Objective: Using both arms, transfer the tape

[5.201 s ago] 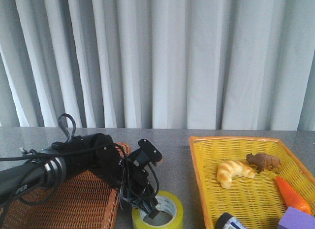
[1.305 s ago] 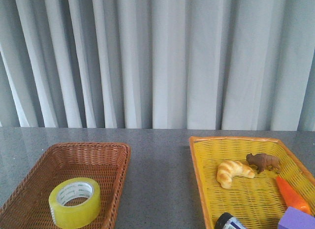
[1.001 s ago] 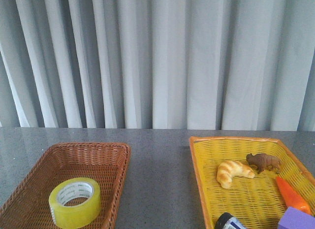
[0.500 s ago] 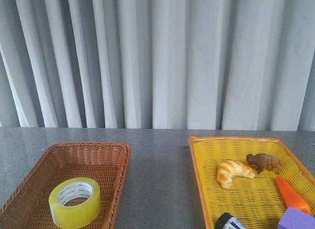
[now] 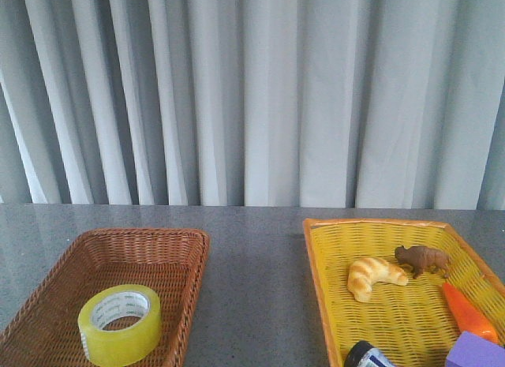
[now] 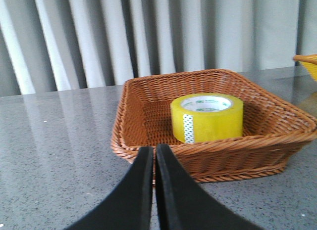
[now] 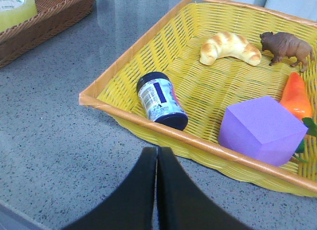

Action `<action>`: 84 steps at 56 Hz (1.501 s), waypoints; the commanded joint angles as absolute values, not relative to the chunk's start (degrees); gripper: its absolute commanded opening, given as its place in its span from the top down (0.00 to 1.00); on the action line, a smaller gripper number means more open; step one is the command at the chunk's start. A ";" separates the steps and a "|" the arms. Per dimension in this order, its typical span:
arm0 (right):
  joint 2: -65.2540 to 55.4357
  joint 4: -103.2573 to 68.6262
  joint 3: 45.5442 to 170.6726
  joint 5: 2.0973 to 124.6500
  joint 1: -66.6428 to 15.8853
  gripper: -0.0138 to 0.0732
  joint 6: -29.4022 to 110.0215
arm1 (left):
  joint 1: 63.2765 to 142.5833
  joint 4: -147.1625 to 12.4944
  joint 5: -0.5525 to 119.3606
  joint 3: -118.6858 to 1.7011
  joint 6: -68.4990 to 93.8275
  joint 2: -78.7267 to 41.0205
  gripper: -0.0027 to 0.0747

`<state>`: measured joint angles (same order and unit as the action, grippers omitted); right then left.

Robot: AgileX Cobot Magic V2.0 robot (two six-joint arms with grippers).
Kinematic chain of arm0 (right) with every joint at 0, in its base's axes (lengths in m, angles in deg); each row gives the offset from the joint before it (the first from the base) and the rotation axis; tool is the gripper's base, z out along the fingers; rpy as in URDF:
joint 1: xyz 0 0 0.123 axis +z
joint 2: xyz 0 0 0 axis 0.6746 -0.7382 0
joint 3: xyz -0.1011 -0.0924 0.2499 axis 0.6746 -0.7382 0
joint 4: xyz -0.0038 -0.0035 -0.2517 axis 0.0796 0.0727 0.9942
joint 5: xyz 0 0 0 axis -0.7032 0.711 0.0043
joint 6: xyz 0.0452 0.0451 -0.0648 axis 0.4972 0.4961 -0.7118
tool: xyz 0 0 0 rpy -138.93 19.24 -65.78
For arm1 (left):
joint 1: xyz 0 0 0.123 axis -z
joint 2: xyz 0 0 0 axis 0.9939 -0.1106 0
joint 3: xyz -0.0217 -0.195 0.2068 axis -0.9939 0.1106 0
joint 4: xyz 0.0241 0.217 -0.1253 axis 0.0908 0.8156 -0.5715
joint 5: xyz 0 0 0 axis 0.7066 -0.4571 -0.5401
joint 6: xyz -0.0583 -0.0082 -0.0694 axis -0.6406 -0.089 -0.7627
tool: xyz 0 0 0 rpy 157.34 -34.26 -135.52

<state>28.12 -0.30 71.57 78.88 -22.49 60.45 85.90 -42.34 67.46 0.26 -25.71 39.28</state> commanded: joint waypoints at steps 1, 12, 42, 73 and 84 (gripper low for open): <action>27.91 0.07 73.24 74.90 -22.80 0.85 60.46 | 85.31 -42.57 71.10 -0.26 -26.03 40.27 0.97; 27.91 0.07 73.24 74.90 -22.80 0.85 60.46 | 85.46 -42.69 71.10 -0.26 -26.16 40.27 0.97; 27.91 0.07 73.24 74.95 -22.80 0.85 60.46 | 85.46 -42.98 71.10 -0.26 -26.16 40.27 0.97; 27.91 -0.07 73.24 74.80 -22.80 0.85 60.46 | 85.46 -42.98 71.10 -0.26 -26.16 40.27 0.97; 28.69 -0.49 66.91 68.39 -22.85 0.85 60.03 | 85.46 -42.98 71.10 -0.26 -26.16 40.27 0.97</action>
